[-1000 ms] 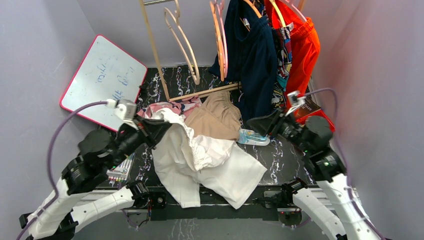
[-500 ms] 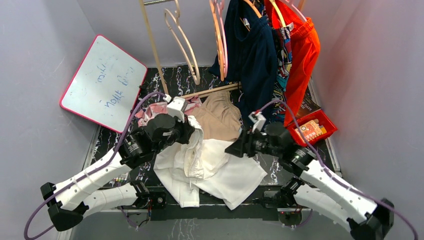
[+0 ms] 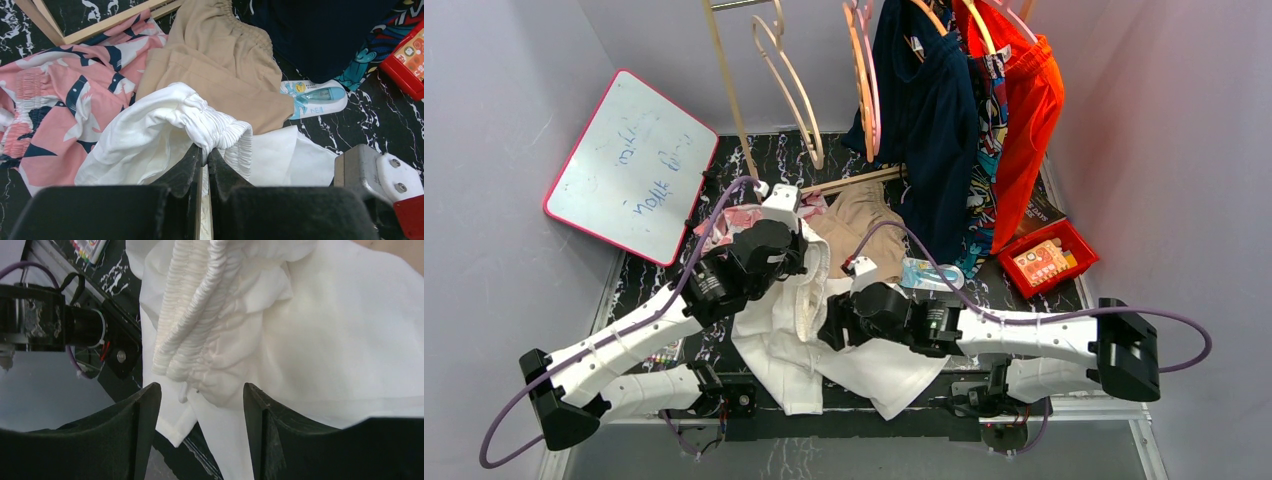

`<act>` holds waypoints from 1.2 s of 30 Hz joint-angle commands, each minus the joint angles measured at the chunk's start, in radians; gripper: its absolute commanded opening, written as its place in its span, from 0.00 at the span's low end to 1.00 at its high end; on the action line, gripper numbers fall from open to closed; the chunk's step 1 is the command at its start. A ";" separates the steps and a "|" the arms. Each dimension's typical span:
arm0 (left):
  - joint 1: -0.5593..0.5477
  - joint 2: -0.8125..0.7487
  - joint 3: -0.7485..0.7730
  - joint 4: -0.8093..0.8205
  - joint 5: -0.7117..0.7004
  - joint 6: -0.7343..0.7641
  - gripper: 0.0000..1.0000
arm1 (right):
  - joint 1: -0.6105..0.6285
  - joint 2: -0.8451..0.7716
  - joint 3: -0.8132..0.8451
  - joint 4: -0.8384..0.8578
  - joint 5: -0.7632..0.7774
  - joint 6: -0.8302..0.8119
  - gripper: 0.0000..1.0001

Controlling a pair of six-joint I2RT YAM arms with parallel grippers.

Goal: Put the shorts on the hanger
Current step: Adjust the shorts at the center of the board.

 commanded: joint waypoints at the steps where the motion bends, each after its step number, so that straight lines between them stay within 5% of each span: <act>1: -0.003 -0.043 0.003 0.014 -0.065 -0.002 0.00 | 0.020 0.065 0.089 0.138 0.151 0.071 0.70; 9: -0.004 -0.073 -0.015 0.006 -0.059 -0.011 0.00 | 0.069 0.191 0.182 0.079 0.274 0.147 0.74; 14: -0.004 -0.080 -0.021 0.003 -0.053 -0.014 0.00 | 0.086 0.241 0.215 0.001 0.297 0.187 0.68; 24: -0.004 -0.127 -0.040 -0.018 -0.046 -0.013 0.00 | 0.111 0.211 0.245 -0.272 0.501 0.261 0.29; 27: -0.003 -0.160 -0.048 -0.023 -0.005 0.011 0.00 | 0.105 0.072 0.236 -0.363 0.654 0.223 0.06; 31: -0.003 -0.214 -0.047 -0.024 0.077 0.039 0.00 | 0.103 -0.143 0.266 -0.326 0.770 -0.064 0.00; 36: -0.004 -0.300 0.011 0.020 0.287 0.088 0.00 | 0.103 -0.278 0.486 -0.253 0.663 -0.448 0.00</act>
